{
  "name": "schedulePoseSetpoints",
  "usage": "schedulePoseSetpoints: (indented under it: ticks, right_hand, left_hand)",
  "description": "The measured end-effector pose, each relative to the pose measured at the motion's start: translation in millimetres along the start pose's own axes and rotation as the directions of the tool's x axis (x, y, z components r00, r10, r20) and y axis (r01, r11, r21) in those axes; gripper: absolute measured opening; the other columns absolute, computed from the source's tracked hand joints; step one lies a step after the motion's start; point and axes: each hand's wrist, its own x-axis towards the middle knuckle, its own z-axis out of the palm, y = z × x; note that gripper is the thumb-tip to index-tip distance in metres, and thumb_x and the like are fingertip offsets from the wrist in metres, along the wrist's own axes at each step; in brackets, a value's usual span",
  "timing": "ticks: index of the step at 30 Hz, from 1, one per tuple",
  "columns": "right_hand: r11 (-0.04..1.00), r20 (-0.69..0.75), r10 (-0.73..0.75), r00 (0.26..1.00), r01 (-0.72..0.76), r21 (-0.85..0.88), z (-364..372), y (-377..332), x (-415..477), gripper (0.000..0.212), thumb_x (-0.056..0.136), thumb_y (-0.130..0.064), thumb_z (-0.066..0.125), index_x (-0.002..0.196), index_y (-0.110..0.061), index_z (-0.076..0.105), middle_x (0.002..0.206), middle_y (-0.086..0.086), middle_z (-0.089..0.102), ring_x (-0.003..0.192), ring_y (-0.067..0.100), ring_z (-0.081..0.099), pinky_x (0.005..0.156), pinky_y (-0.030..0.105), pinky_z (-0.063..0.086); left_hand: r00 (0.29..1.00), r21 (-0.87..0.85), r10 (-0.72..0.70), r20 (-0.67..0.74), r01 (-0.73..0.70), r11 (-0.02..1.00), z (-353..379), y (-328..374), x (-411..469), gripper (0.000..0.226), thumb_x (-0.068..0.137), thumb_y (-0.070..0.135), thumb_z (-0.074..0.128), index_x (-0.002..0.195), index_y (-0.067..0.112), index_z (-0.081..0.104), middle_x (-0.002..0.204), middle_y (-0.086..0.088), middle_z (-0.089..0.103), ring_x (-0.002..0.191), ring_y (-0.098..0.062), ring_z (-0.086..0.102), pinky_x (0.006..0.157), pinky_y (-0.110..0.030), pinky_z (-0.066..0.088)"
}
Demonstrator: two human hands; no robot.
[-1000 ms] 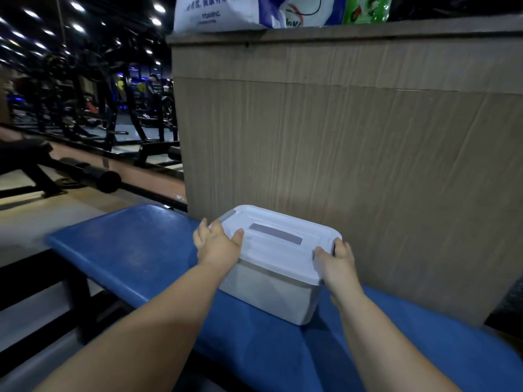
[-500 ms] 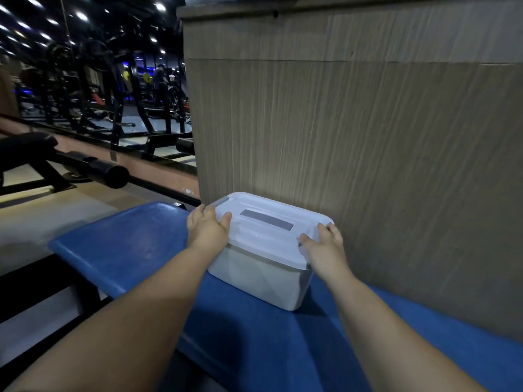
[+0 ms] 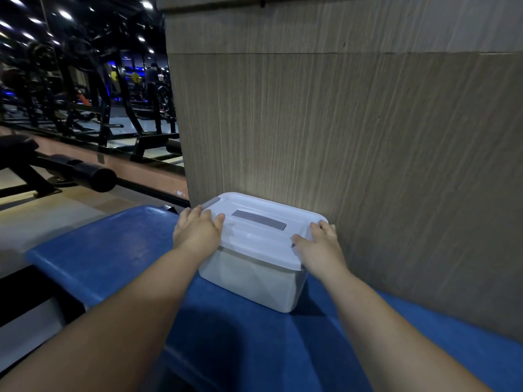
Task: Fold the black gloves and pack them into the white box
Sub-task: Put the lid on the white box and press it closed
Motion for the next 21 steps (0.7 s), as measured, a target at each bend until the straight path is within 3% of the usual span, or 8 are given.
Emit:
schedulePoseSetpoints:
  ticks: [3,5,7,9,13,18,21]
  right_hand:
    - [0.979,0.048,-0.041,0.998,0.049,-0.197,-5.9,-4.1,0.5,0.064,0.097,-0.041,0.040,0.151,-0.011,0.023,0.161,-0.008,0.000,0.146,0.011,-0.017,0.118,0.035,0.006]
    - [0.936,0.101,-0.084,0.991,0.114,-0.334,-9.4,-7.6,1.7,0.054,0.097,-0.040,0.036,0.143,-0.011,0.036,0.161,-0.005,0.006,0.146,0.015,-0.017,0.120,0.037,-0.001]
    - [0.897,0.141,-0.113,0.984,0.162,-0.412,-11.7,-10.6,4.1,0.038,0.097,-0.038,0.034,0.121,-0.013,0.049,0.153,-0.001,0.027,0.148,0.020,-0.009,0.119,0.039,-0.002]
    - [0.874,0.166,-0.134,0.977,0.196,-0.445,-12.7,-12.4,5.5,0.026,0.096,-0.037,0.033,0.103,-0.016,0.048,0.133,-0.001,0.042,0.148,0.022,0.000,0.119,0.042,0.002]
    - [0.837,0.188,-0.156,0.970,0.231,-0.497,-11.7,-12.6,7.1,0.030,0.097,-0.038,0.031,0.111,-0.016,0.048,0.132,-0.002,0.044,0.146,0.023,0.008,0.117,0.040,0.005]
    - [0.795,0.230,-0.149,0.962,0.255,-0.550,-12.5,-11.9,13.6,0.024,0.096,-0.040,0.028,0.087,-0.021,0.039,0.107,-0.007,0.042,0.136,0.024,0.025,0.114,0.041,0.016]
    - [0.766,0.284,-0.167,0.944,0.306,-0.565,-17.8,-16.5,19.2,0.028,0.095,-0.045,0.028,0.079,-0.024,0.037,0.098,-0.010,0.037,0.132,0.023,0.030,0.113,0.041,0.018]
  left_hand:
    - [0.998,0.058,0.027,0.061,-0.030,0.998,-2.9,0.5,7.2,0.055,0.100,0.047,0.021,0.143,0.018,0.039,0.158,0.000,0.020,0.146,-0.021,0.009,0.116,-0.039,0.014]
    - [0.994,0.070,0.067,0.083,-0.072,0.995,1.7,-6.0,16.1,0.055,0.099,0.048,0.020,0.139,0.018,0.042,0.157,-0.003,0.023,0.146,-0.022,0.010,0.118,-0.038,0.012]
    - [0.991,0.069,0.102,0.090,-0.109,0.992,8.3,-14.3,25.4,0.058,0.096,0.051,0.016,0.135,0.019,0.045,0.155,-0.006,0.029,0.146,-0.022,0.012,0.119,-0.039,0.010]
    - [0.990,0.072,0.106,0.097,-0.113,0.991,12.3,-18.6,29.6,0.062,0.092,0.054,0.011,0.133,0.022,0.046,0.152,-0.005,0.033,0.146,-0.023,0.014,0.118,-0.040,0.010]
    - [0.988,0.107,0.128,0.083,-0.137,0.985,13.3,-20.1,29.5,0.058,0.094,0.053,0.013,0.135,0.026,0.044,0.153,-0.004,0.033,0.146,-0.024,0.015,0.118,-0.041,0.010]
    - [0.978,0.201,0.122,0.170,-0.156,0.967,2.9,-13.5,33.6,0.076,0.084,0.060,0.000,0.134,0.020,0.041,0.154,-0.007,0.029,0.145,-0.027,0.016,0.117,-0.044,0.015]
    - [0.969,0.282,0.113,0.219,-0.173,0.944,-7.8,-3.6,32.8,0.077,0.088,0.065,0.006,0.137,0.017,0.040,0.152,-0.007,0.030,0.141,-0.029,0.023,0.114,-0.046,0.020]
